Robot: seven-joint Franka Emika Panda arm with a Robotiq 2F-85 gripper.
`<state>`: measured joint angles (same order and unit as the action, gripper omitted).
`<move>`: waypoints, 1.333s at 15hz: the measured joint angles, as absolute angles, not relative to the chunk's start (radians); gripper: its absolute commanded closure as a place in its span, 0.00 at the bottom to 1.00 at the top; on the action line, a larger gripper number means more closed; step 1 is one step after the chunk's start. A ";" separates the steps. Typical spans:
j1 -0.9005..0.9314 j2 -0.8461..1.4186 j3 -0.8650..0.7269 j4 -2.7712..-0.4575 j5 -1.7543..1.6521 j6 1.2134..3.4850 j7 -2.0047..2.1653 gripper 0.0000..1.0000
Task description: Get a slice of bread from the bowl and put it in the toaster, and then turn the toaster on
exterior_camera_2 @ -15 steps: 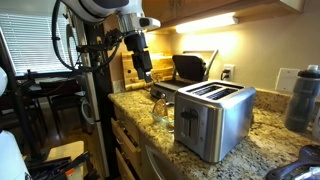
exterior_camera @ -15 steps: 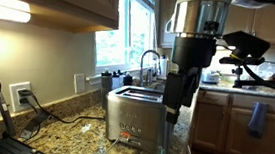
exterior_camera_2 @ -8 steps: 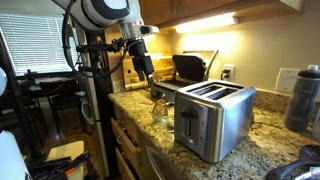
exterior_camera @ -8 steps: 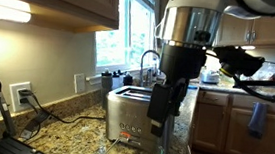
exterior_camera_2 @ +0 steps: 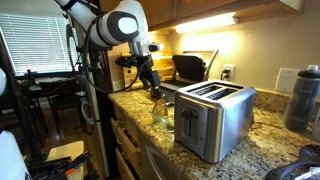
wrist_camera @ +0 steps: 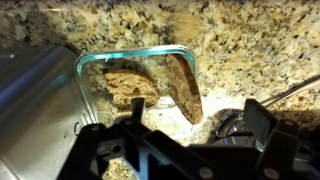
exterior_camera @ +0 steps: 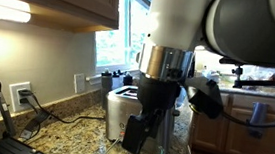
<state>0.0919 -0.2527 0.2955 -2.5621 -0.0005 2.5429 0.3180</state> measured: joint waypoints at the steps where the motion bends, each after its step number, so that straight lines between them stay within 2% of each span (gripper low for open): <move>1: 0.092 -0.227 0.295 -2.557 -0.003 2.560 0.313 0.00; 10: 0.102 -0.056 0.289 -2.487 -0.009 2.626 0.270 0.00; 12: 0.111 -0.030 0.287 -2.471 -0.009 2.635 0.261 0.26; 20: 0.123 0.011 0.245 -2.443 -0.046 2.675 0.210 0.80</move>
